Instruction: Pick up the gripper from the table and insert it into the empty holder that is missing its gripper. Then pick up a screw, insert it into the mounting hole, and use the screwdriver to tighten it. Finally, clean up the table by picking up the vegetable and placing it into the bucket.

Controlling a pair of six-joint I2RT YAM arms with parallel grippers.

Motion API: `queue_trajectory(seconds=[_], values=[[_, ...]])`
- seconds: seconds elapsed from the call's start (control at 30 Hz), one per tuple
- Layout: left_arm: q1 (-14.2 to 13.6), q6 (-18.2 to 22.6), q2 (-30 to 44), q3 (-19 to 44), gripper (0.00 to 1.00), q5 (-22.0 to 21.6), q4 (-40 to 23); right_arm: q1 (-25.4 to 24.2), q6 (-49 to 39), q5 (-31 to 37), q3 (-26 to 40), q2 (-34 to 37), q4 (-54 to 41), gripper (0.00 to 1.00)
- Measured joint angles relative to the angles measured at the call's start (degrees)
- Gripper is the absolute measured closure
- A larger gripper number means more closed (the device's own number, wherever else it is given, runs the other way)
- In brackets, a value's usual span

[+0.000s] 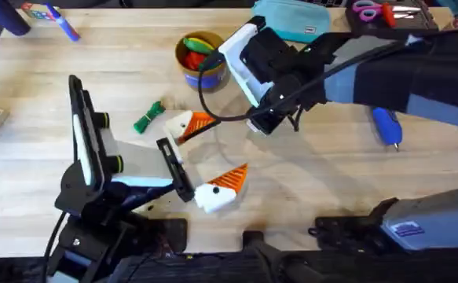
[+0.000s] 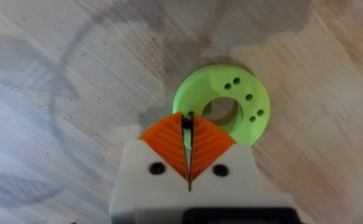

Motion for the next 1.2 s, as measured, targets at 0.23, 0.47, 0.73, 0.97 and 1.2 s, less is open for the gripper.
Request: queue_trajectory(seconds=[0.23,0.47,0.73,0.97,1.2], values=[[0.00,0.00,0.00,0.00,0.009,0.00,0.00,0.00,0.00,0.00,-0.01,0.00,0.00,0.995],[0.00,0.01,-0.01,0.00,0.009,0.00,0.00,0.00,0.00,0.62,0.37,0.00,-0.49,0.995],[0.00,0.01,-0.01,0.00,0.009,0.00,0.00,-0.04,0.00,1.28,2.26,-1.35,-0.68,0.995],[0.00,0.00,0.00,0.00,0.009,0.00,0.00,-0.04,0.00,1.29,2.35,-3.64,-0.71,0.995],[0.00,0.01,0.00,0.00,0.009,0.00,0.00,-0.04,0.00,1.29,2.40,-6.54,-1.30,0.995]])
